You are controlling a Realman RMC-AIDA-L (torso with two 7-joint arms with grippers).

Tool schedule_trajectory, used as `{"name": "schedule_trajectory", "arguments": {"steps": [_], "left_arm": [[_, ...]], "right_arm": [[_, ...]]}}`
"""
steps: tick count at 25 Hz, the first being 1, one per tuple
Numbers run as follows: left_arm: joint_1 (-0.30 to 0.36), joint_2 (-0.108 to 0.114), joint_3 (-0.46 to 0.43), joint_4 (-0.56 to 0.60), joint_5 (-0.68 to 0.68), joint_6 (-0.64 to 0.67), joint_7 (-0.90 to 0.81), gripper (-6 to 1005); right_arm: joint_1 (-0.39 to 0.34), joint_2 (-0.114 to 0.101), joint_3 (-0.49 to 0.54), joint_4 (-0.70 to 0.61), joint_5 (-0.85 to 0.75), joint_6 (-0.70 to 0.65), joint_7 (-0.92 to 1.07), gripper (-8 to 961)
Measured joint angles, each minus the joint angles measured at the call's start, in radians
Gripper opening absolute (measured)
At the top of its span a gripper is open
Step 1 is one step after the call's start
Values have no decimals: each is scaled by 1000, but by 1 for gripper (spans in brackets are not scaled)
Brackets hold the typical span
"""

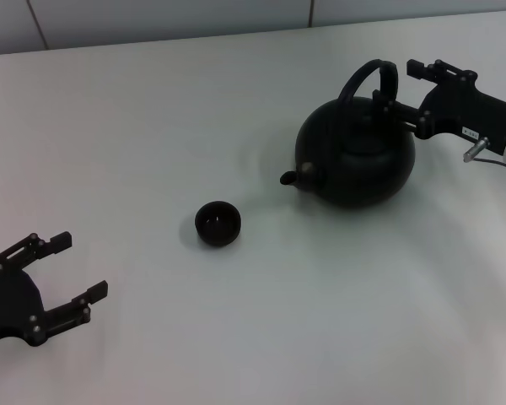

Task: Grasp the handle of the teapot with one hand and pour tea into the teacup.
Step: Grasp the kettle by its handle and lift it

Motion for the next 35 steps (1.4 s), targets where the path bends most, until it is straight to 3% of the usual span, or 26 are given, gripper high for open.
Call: {"name": "schedule_trajectory", "arguments": {"steps": [14, 28, 35], "left_arm": [[-2, -1, 0, -11, -12, 0, 0, 806], [-2, -2, 0, -12, -12, -2, 0, 805], [-4, -2, 0, -12, -12, -2, 0, 805]], "right_arm": [[-25, 8, -16, -86, -10, -36, 31, 738], [-27, 4, -17, -91, -15, -35, 33, 739], [-21, 4, -35, -86, -15, -39, 33, 639]]}}
